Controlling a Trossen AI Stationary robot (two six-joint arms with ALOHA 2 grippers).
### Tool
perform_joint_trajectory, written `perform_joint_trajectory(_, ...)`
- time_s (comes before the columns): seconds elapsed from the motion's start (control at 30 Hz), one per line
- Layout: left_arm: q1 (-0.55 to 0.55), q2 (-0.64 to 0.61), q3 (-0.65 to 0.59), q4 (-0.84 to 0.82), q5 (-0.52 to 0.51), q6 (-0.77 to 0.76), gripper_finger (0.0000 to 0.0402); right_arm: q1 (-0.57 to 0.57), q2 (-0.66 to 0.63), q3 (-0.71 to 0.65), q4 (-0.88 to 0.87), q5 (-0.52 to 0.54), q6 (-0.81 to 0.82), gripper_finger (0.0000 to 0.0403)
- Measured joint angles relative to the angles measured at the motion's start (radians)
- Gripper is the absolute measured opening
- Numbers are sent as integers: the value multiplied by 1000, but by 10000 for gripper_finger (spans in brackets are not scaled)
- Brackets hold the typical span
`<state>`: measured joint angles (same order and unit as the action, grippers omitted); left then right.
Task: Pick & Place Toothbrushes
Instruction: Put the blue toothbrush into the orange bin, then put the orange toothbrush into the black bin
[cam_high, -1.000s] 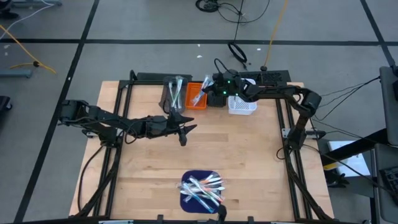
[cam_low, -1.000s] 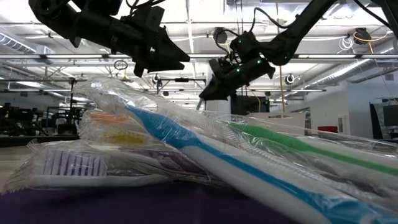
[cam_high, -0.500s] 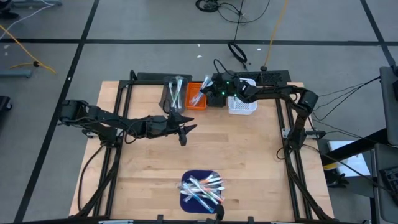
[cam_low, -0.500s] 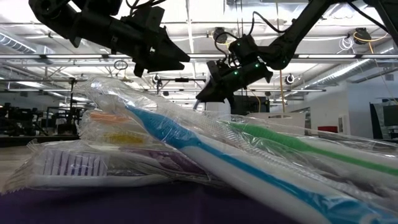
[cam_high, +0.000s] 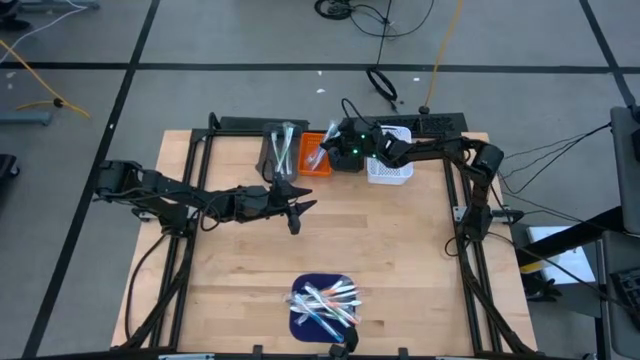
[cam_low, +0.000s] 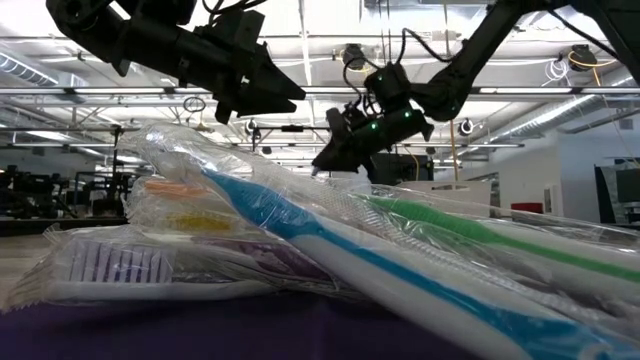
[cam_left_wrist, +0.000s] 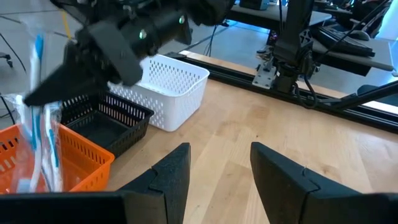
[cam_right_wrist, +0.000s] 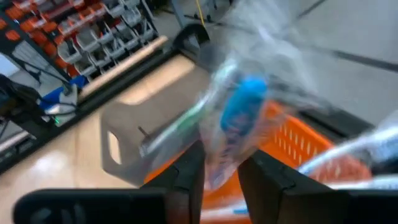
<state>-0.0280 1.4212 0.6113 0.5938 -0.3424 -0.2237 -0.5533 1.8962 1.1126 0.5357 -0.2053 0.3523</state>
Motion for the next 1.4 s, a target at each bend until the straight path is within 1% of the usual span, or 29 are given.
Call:
perform_joint_trajectory(0.2, 0, 0, 0, -7, 0, 0, 170, 1, 11, -1, 22, 1, -15, 107)
perform_joint_trajectory(0.3, 0, 0, 0, -18, 0, 0, 170, -1, 11, -1, 13, 29, -23, 118)
perform_joint_trajectory(0.37, 0, 0, 0, -24, 0, 0, 170, -4, 10, -2, 19, 26, -24, 132)
perform_joint_trajectory(0.47, 0, 0, 0, -26, 0, 0, 170, -10, 6, -1, 28, 27, -26, 162)
perform_joint_trajectory(0.53, 0, 0, 0, -26, 0, 0, 170, -12, 8, -1, 28, 59, -32, 185)
perform_joint_trajectory(0.63, 0, 0, 0, -25, -1, 4, 170, -16, 8, -1, 67, 141, -16, 215)
perform_joint_trajectory(0.7, 0, 0, 0, -27, -1, 1, 170, -23, 8, -1, 109, 159, 1, 227)
perform_joint_trajectory(0.87, 0, 0, 0, -44, -4, 0, 170, -31, 8, -1, 173, 158, 19, 237)
perform_joint_trajectory(1.07, 0, 0, 0, -46, -9, 4, 170, -35, 8, -1, 169, 148, 21, 227)
perform_joint_trajectory(1.2, 0, 0, 0, -46, -9, 1, 170, -28, 8, -1, 167, 72, 22, 221)
perform_joint_trajectory(1.4, 0, 0, 0, -58, -9, 9, 170, -3, 8, -1, 159, -129, 22, 220)
